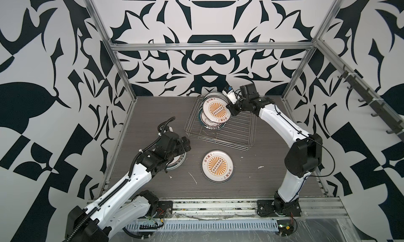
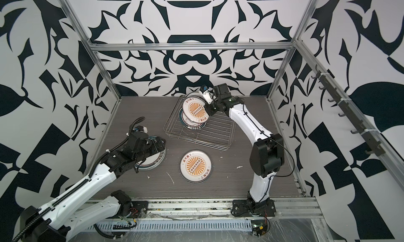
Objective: Unload the plates from the dish rack
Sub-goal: 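Grasp the next sunburst plate in the rack with the right gripper, then lift the sunburst plate out of the rack toward the left gripper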
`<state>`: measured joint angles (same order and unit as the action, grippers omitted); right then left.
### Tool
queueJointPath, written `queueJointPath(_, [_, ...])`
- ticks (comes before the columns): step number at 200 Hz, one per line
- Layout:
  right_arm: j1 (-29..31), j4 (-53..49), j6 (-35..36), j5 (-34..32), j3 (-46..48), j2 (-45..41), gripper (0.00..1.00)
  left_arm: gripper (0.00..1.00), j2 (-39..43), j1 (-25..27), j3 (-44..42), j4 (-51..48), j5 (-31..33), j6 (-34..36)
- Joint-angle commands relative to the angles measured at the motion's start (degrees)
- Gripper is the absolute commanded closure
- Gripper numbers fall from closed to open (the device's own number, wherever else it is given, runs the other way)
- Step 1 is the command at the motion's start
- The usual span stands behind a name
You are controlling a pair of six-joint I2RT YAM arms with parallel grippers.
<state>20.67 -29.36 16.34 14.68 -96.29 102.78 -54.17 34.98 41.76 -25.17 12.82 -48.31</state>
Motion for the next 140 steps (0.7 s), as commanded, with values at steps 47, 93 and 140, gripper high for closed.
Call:
queueJointPath(47, [-3.76, 10.17, -10.99, 7.98, 3.98, -8.83, 1.0, 0.04, -3.38, -0.27, 2.86, 3.68, -0.01, 1.9])
queueJointPath(93, [-6.66, 14.98, -22.92, 14.34, 7.38, -11.32, 1.0, 0.04, -4.77, -0.53, 3.85, 6.07, -1.23, 2.6])
queueJointPath(140, [-8.44, 13.88, -48.4, 18.42, 10.82, -13.97, 1.0, 0.04, -5.89, -0.53, 4.07, 11.05, -2.71, 2.55])
